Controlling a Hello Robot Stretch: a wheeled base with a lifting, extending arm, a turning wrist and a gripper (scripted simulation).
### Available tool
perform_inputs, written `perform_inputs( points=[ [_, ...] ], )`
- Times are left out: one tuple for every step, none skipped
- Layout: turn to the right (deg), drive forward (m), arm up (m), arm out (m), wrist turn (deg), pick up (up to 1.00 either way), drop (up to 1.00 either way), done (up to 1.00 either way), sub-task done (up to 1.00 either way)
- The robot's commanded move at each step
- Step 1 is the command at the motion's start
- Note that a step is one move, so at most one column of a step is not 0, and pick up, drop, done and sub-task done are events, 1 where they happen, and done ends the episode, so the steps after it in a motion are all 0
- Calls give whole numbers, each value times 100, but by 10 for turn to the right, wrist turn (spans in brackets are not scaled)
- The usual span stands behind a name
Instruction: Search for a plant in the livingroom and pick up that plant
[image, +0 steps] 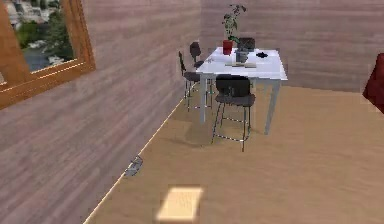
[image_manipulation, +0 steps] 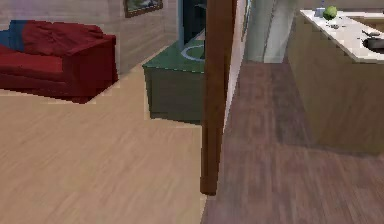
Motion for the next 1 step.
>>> perform_inputs(
  points=[
    [0, 100, 0, 0, 0, 0, 0, 0, 0]
  ],
)
